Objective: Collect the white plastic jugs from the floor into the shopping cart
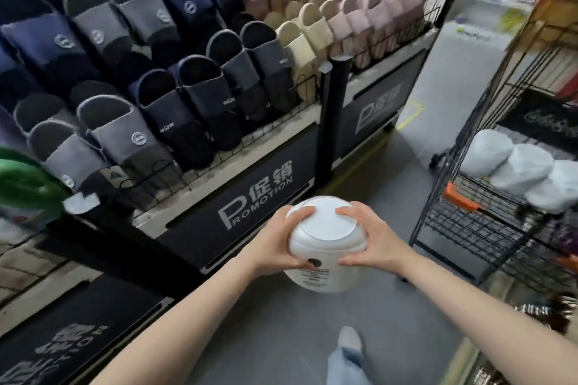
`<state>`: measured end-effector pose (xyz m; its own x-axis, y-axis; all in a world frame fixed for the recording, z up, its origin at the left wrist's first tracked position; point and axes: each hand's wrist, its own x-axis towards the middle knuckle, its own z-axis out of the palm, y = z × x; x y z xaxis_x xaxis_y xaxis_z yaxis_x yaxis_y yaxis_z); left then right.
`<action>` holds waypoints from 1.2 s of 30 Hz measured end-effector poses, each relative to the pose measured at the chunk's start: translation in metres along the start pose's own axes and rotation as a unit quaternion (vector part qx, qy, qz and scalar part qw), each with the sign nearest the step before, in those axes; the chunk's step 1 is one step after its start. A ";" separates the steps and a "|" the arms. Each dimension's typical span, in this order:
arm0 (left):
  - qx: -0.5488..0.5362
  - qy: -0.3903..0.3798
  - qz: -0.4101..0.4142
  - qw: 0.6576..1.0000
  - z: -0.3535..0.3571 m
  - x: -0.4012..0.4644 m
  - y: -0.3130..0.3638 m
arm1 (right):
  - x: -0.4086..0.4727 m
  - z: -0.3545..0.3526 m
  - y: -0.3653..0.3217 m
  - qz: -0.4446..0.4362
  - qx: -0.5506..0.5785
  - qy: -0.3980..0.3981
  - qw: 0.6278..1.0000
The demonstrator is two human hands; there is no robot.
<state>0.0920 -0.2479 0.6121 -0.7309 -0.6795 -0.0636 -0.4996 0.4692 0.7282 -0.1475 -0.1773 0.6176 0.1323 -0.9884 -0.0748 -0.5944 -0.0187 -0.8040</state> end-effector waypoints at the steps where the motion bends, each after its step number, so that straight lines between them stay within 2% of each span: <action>1: 0.002 -0.010 0.009 1.000 0.003 0.026 0.005 | 0.005 -0.018 0.013 0.008 -0.002 0.012 1.000; 10: 0.023 -0.080 0.102 0.991 0.032 0.237 0.055 | 0.033 -0.163 0.109 0.088 -0.035 0.095 0.991; 18: 0.028 -0.166 0.209 0.963 0.045 0.426 0.090 | 0.065 -0.264 0.172 0.181 -0.044 0.217 0.958; 27: 0.062 -0.293 0.342 0.891 0.046 0.629 0.145 | 0.114 -0.353 0.206 0.281 0.002 0.376 0.883; 36: 0.090 -0.398 0.453 0.793 0.104 0.753 0.210 | 0.112 -0.407 0.246 0.352 0.045 0.502 0.789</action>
<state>-0.6119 -0.6022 0.6461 -0.8542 0.5190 -0.0332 0.3915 0.6838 0.6157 -0.6019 -0.3536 0.6512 -0.9269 -0.3714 -0.0539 -0.1748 0.5543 -0.8137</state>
